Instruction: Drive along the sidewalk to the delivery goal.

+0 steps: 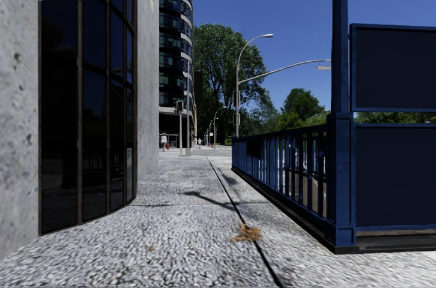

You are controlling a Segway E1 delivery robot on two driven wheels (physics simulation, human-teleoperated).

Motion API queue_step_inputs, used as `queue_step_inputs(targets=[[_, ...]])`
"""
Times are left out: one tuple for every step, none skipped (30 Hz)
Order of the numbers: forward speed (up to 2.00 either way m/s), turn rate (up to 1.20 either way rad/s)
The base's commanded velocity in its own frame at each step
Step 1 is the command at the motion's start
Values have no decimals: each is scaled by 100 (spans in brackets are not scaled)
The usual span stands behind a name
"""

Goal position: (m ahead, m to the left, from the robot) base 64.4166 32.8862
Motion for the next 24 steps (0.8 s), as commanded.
queue_step_inputs(targets=[[200,0],[200,0],[200,0],[200,0],[200,0],[200,0],[200,0],[200,0],[200,0],[200,0],[200,1],[200,5],[200,8],[200,12],[200,14],[200,17],[200,17],[200,19],[200,19],[200,19],[200,19],[200,20],[200,21],[200,21]])
